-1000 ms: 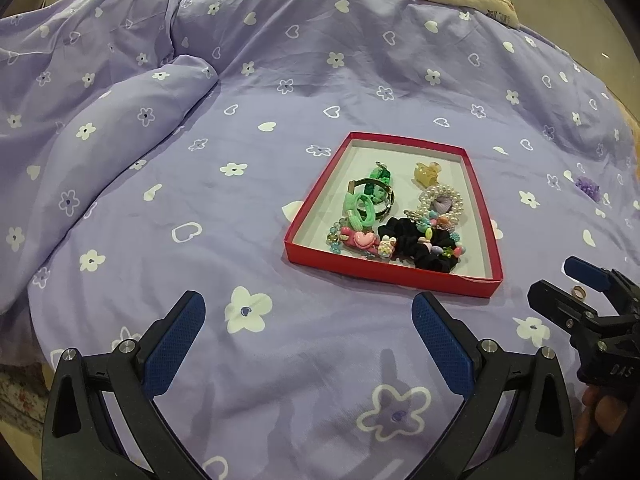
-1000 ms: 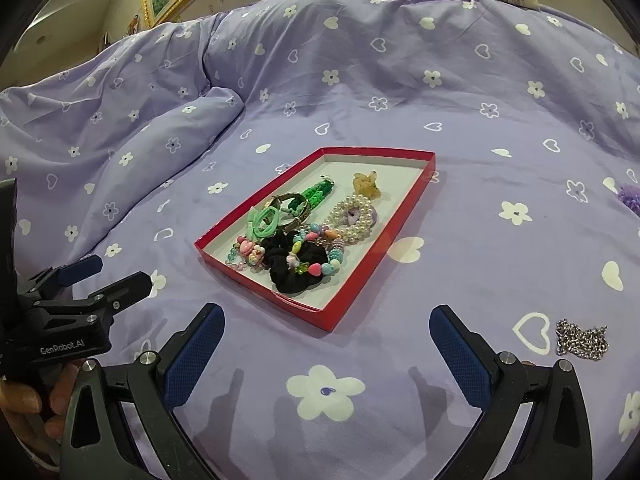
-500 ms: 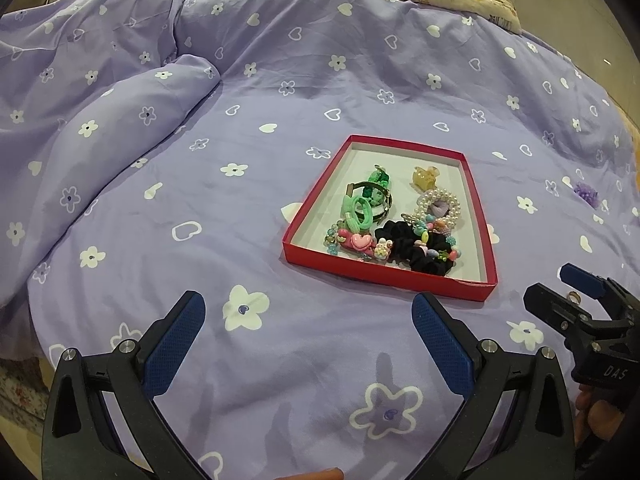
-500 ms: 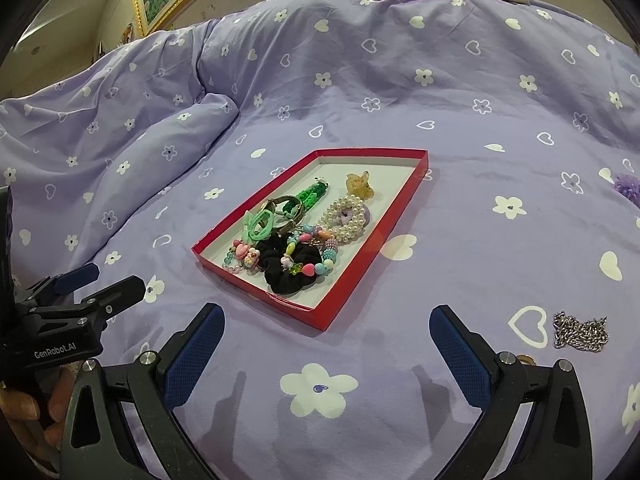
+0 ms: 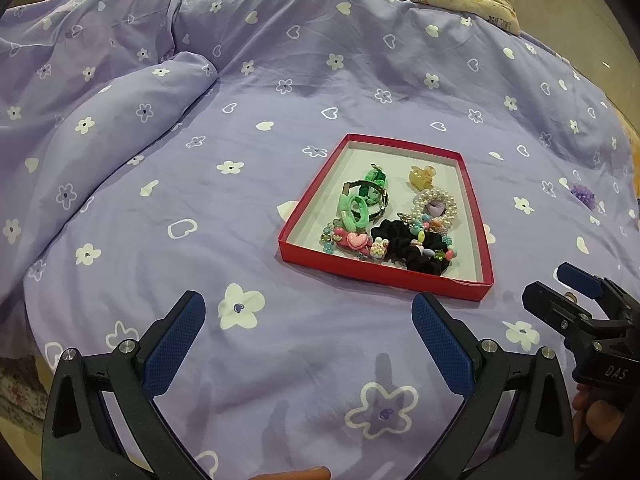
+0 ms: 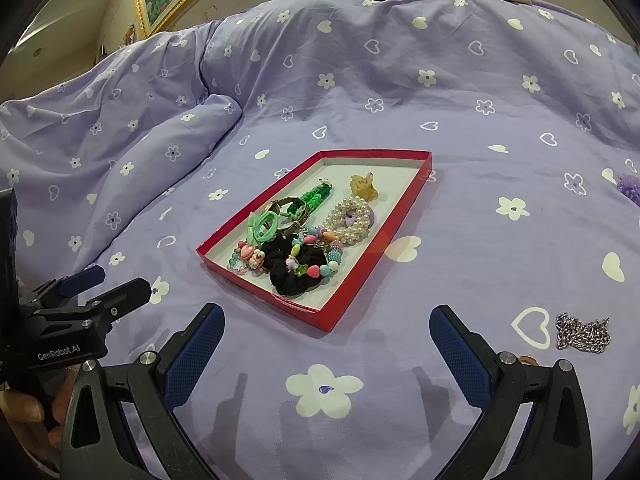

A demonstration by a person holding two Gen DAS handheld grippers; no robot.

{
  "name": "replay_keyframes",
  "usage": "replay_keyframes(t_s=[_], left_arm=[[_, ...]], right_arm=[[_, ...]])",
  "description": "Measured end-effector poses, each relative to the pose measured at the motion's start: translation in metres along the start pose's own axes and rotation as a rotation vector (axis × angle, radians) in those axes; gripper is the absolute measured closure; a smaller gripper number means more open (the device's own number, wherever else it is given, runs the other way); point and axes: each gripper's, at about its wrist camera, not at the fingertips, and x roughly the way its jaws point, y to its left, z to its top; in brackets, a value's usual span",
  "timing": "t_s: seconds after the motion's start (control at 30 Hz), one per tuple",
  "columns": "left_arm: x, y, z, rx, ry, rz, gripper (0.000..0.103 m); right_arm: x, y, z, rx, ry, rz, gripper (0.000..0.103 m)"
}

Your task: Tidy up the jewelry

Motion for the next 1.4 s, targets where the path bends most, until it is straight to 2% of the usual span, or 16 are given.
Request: replay_keyframes(t_s=[1.4], left_arm=[[0.0047,-0.0016,-0.0031,0.009,0.008,0.001,0.0]], right_arm=[[-0.0022,-0.0008,0.0014,-0.005,0.002,0.002,0.0]])
